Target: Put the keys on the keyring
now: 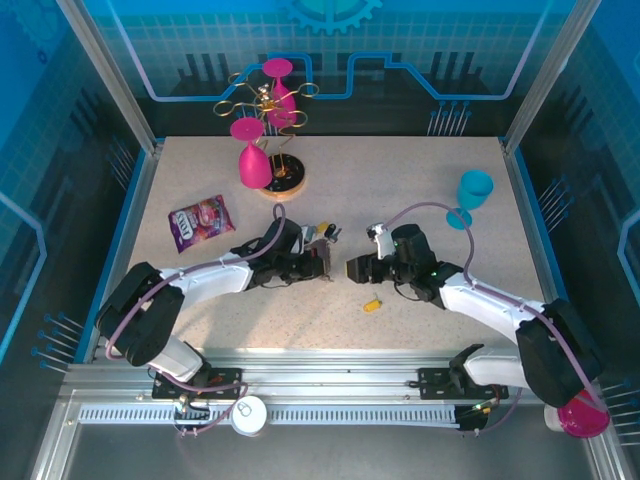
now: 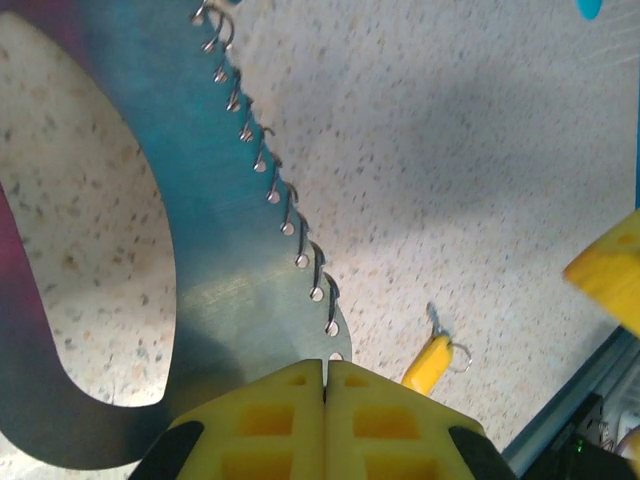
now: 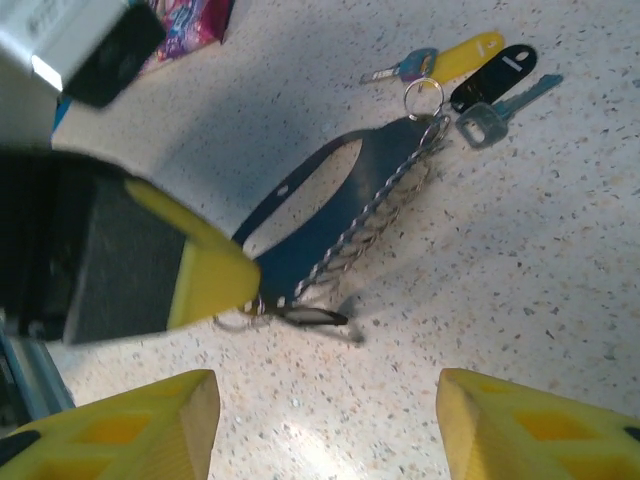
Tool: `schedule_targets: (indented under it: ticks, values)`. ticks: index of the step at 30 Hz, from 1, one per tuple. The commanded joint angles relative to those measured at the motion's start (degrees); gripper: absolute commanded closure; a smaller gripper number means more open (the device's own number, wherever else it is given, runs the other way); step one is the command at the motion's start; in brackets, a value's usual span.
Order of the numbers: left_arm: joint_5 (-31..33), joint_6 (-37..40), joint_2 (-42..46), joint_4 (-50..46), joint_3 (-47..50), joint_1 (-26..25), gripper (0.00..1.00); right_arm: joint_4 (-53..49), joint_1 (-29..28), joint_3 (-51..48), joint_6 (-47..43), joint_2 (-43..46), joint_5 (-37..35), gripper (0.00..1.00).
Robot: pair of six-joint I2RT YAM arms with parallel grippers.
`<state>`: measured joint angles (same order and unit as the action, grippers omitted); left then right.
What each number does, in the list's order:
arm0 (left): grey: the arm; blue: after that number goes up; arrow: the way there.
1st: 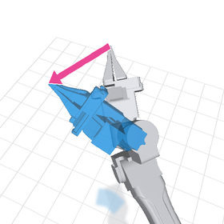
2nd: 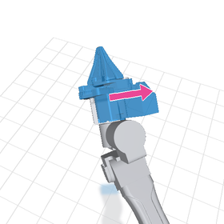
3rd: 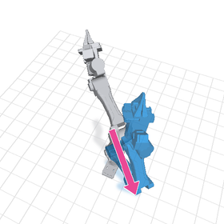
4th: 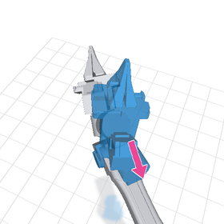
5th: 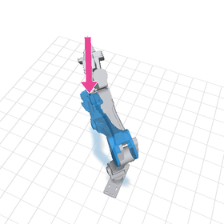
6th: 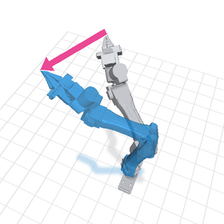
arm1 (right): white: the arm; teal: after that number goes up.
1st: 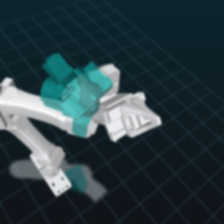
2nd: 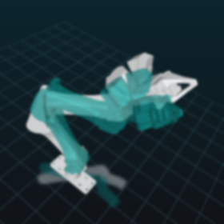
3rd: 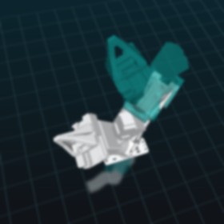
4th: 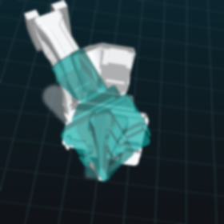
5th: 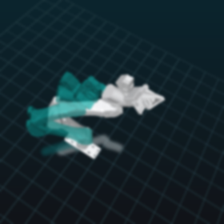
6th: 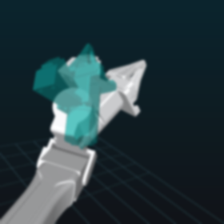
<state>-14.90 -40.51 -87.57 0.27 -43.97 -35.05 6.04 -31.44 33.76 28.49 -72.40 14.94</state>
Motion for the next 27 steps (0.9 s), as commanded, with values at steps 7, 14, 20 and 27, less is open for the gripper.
schedule_targets:
  ticks: [7,14,20,27]
  values:
    - [2.0,-5.65,2.82,2.76,7.75,0.17,1.0,-0.7,-1.21,2.25,6.89,-1.94,-4.02,0.46]
    - [6.62,-8.48,3.29,1.47,9.93,0.23,1.0,-3.94,-4.59,6.3,-19.49,-6.3,-4.42,0.37]
    - [7.04,-9.35,3.87,3.99,11.36,0.37,1.0,-3.41,-7.47,8.94,-40.77,-6.84,-6.76,0.35]
    - [3.79,-10.11,4.67,8.78,12.65,1.34,1.0,4.35,-8.21,2.24,-67.66,-6.89,0.55,0.42]
